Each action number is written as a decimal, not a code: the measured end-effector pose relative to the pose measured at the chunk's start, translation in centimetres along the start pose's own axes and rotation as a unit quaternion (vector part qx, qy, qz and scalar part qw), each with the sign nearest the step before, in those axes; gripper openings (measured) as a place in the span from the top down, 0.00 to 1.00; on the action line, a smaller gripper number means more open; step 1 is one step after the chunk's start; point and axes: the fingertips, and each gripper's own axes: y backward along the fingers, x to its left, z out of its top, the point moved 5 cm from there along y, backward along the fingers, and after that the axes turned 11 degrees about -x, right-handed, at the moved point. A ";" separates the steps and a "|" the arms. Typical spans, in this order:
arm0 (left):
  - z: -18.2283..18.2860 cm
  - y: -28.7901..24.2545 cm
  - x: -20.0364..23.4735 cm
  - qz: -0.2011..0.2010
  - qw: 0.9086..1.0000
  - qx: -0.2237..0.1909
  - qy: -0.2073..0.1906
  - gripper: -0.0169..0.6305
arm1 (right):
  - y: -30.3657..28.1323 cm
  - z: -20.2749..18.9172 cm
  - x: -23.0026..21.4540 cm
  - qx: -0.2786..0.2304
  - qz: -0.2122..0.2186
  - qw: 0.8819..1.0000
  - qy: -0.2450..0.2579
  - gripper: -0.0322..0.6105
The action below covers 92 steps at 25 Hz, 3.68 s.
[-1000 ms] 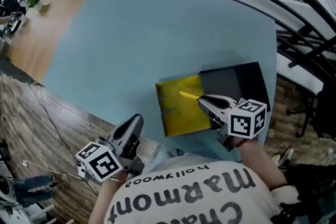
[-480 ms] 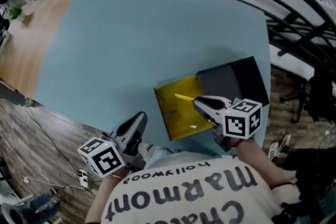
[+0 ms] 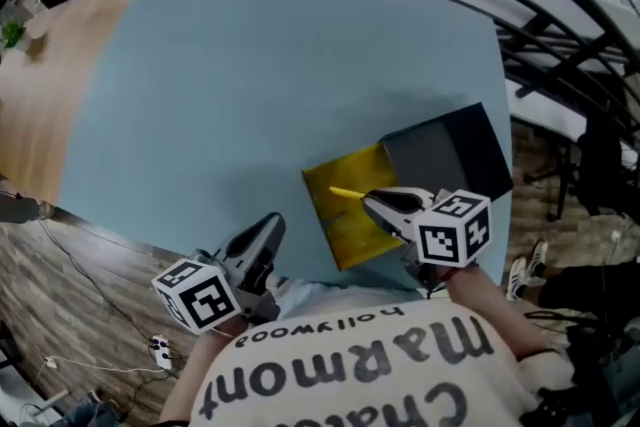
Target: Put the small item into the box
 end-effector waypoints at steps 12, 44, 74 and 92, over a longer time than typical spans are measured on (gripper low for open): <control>1.9 1.2 2.3 -0.005 0.998 0.028 -0.051 0.97 | -1.8 -1.2 0.7 0.011 -0.056 0.998 0.031 0.84; 2.2 1.0 3.9 -0.012 0.999 0.021 -0.032 0.97 | -3.8 -4.8 -0.4 0.126 -0.071 0.983 0.117 0.84; 1.8 1.9 3.8 0.006 1.000 0.005 -0.023 0.97 | -4.7 -5.8 -0.3 0.202 -0.053 0.969 0.134 0.84; 1.9 1.2 4.3 0.002 1.000 0.011 -0.019 0.97 | -5.1 -5.7 0.0 0.236 -0.053 0.960 0.138 0.84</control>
